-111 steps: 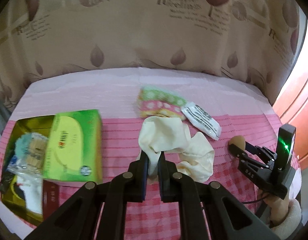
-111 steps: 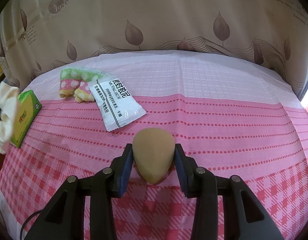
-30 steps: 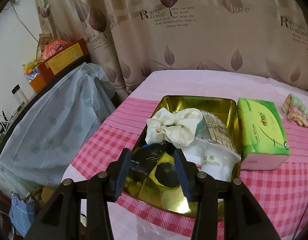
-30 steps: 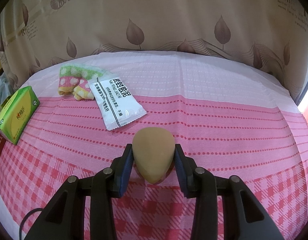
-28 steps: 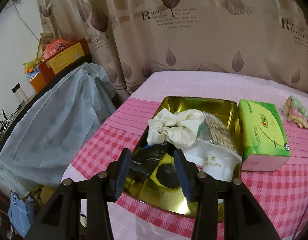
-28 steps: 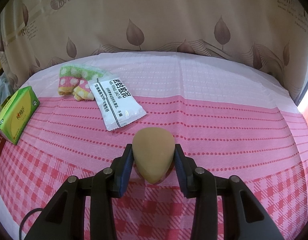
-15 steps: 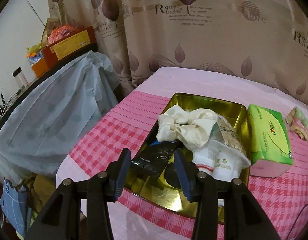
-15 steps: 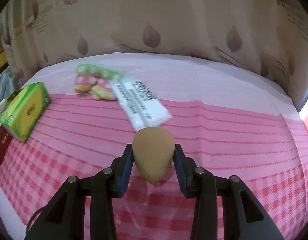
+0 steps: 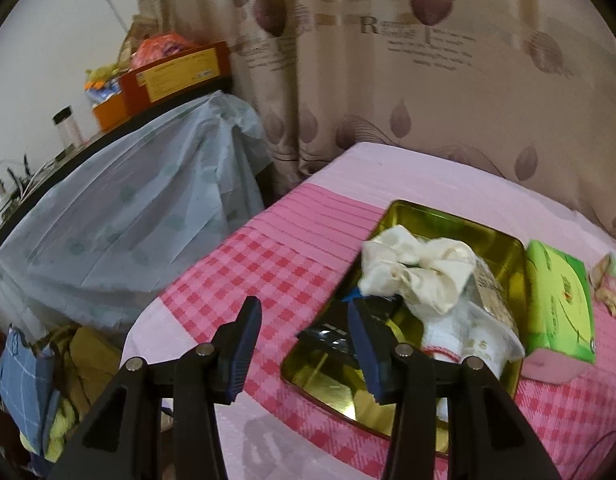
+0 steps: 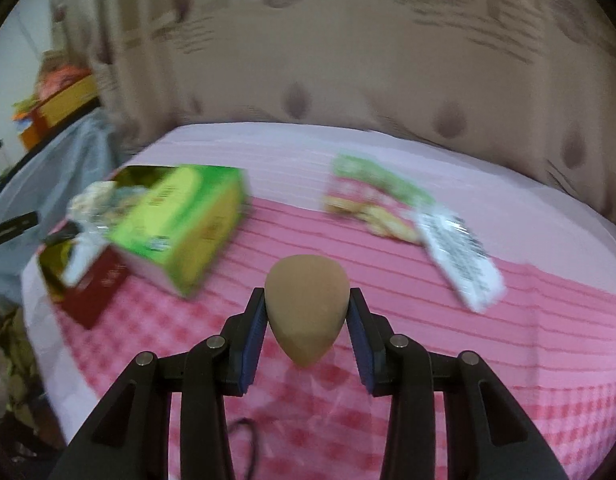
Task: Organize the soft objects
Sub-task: 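Carry the beige sponge with the right gripper into the tray and release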
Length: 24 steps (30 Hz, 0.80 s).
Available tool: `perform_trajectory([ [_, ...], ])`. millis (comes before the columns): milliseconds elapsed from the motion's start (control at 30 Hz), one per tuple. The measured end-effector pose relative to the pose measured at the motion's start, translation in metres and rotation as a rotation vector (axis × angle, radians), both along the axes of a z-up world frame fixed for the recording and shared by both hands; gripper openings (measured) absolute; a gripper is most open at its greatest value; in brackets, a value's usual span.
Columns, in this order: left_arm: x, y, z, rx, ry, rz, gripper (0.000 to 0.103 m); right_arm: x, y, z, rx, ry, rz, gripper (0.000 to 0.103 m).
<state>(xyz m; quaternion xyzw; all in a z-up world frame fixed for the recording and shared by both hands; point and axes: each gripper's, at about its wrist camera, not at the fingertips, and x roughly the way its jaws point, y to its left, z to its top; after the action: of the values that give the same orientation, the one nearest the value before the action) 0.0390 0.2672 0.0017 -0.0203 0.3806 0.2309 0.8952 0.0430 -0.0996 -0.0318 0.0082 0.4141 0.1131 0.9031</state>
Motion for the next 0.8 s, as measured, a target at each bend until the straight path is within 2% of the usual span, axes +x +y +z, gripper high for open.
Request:
perform_trajectory([
  [233, -0.005, 0.032, 0.003, -0.058, -0.025, 0.116, 0.046, -0.006, 0.082, 0.021, 0.045, -0.021, 0.189, 0.037],
  [467, -0.008, 0.051, 0.001, -0.09, -0.014, 0.183, 0.046, -0.008, 0.165, 0.03, 0.077, -0.021, 0.37, 0.037],
  [667, -0.011, 0.061, 0.0, -0.115, -0.02, 0.217, 0.046, -0.005, 0.226, 0.027, 0.067, -0.01, 0.495, 0.037],
  [800, -0.01, 0.064, -0.001, -0.128, -0.015, 0.221, 0.046, 0.0, 0.25, 0.019, 0.06, 0.017, 0.534, 0.037],
])
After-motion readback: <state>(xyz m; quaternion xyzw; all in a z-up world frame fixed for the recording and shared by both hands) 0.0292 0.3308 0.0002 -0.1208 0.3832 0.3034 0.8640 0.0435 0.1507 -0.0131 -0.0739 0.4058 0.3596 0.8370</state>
